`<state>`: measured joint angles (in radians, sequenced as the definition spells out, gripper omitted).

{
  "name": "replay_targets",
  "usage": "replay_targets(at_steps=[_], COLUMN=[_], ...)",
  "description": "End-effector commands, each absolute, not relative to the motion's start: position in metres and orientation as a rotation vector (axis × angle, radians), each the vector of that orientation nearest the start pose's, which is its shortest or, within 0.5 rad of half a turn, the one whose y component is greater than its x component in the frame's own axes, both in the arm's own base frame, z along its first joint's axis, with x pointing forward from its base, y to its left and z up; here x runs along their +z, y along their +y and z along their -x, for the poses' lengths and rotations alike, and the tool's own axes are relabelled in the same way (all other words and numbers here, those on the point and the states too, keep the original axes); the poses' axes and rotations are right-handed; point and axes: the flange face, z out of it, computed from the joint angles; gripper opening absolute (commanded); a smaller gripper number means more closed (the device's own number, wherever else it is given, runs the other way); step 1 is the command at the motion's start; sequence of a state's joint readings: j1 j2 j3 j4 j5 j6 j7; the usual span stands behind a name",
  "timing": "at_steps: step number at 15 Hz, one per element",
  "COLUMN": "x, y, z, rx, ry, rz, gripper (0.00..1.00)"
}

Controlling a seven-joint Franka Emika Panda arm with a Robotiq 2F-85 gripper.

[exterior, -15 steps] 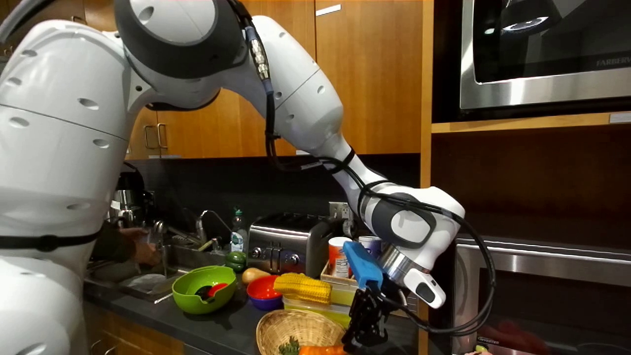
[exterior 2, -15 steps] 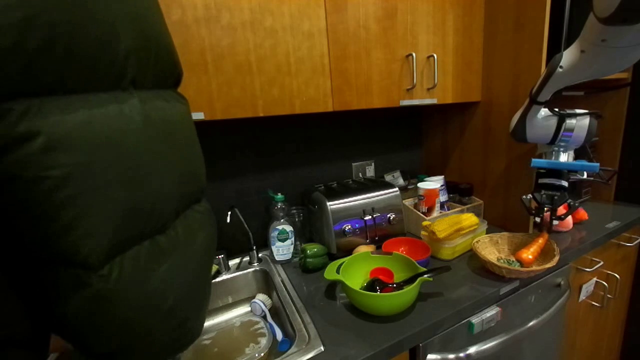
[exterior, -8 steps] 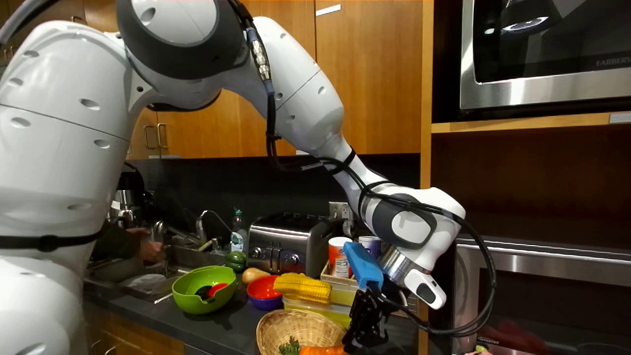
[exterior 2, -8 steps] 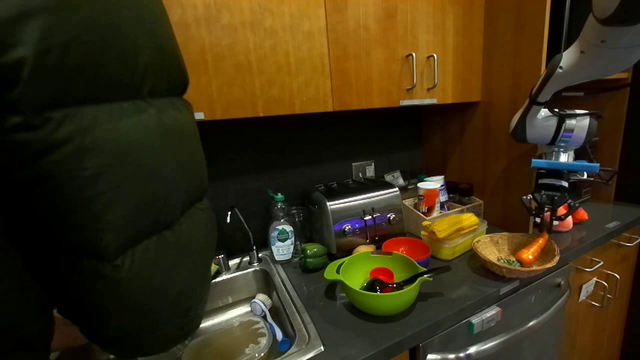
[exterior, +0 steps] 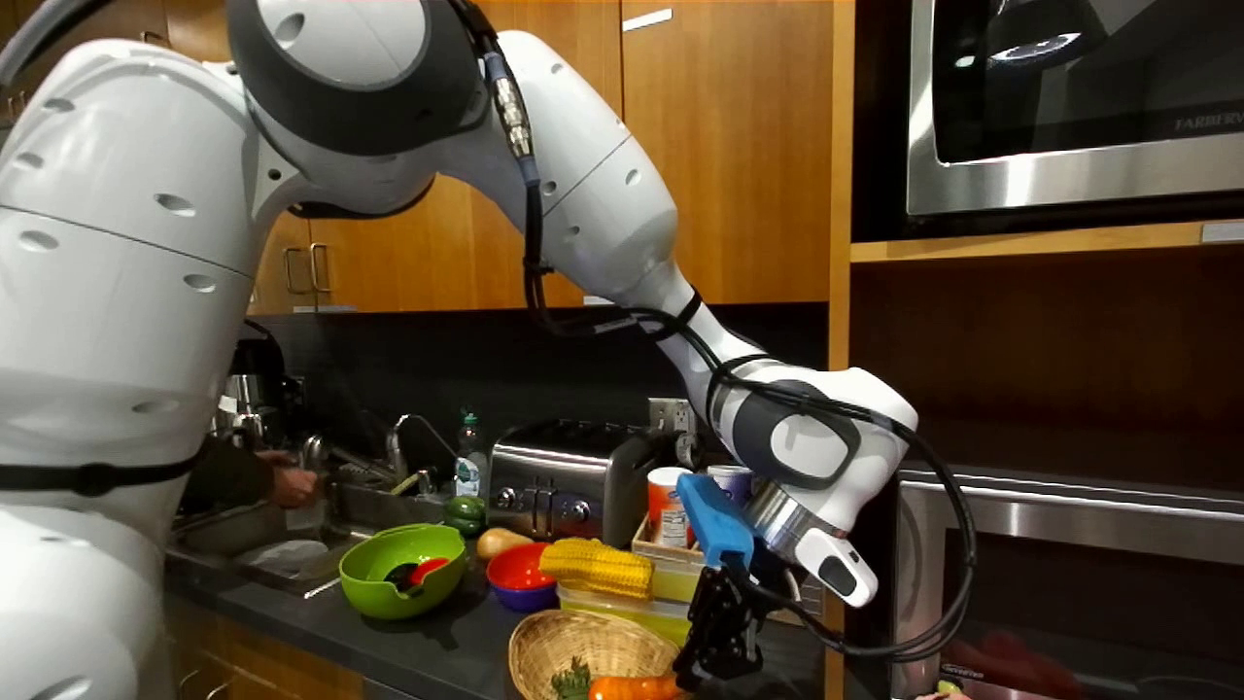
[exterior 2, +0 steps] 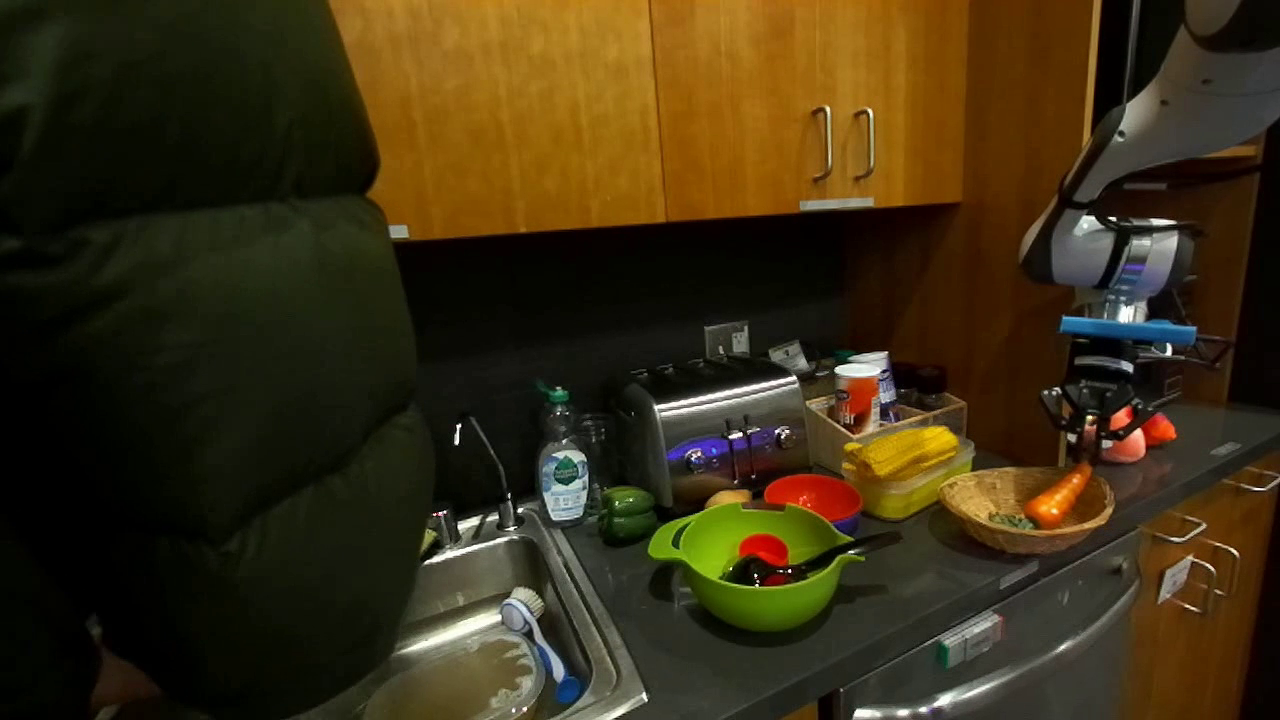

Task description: Put the carrot in the red bowl

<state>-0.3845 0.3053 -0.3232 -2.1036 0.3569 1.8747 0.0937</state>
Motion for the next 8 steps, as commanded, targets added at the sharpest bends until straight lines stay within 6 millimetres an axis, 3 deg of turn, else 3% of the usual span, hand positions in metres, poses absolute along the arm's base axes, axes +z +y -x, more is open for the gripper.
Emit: replay_targets(at_steps=[1, 8], x=[0.273, 0.302], y=[-0.305, -0.305], z=[-0.419, -0.416], rx=[0.554, 0.475], ry=[1.288, 1.260], rz=[2.398, 2.410], gripper=[0.04, 0.04])
